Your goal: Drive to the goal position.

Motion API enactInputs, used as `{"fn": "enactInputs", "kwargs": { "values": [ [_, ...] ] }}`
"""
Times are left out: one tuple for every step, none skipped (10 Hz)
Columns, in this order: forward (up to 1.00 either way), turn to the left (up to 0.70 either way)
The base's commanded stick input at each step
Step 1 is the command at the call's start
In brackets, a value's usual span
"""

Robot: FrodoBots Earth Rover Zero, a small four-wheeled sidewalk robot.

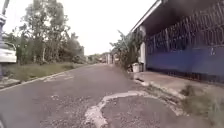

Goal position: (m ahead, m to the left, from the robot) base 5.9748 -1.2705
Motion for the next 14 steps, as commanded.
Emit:
{"fn": "enactInputs", "kwargs": {
  "values": [
    [0.70,0.00],
    [0.70,0.00],
    [0.70,0.00],
    [0.70,0.00],
    [0.70,0.00],
    [0.70,0.00],
    [0.70,0.00],
    [0.70,0.20],
    [0.70,0.35],
    [0.70,0.35],
    [0.70,0.03],
    [0.70,0.00],
    [0.70,0.00],
    [0.70,0.00]
  ]
}}
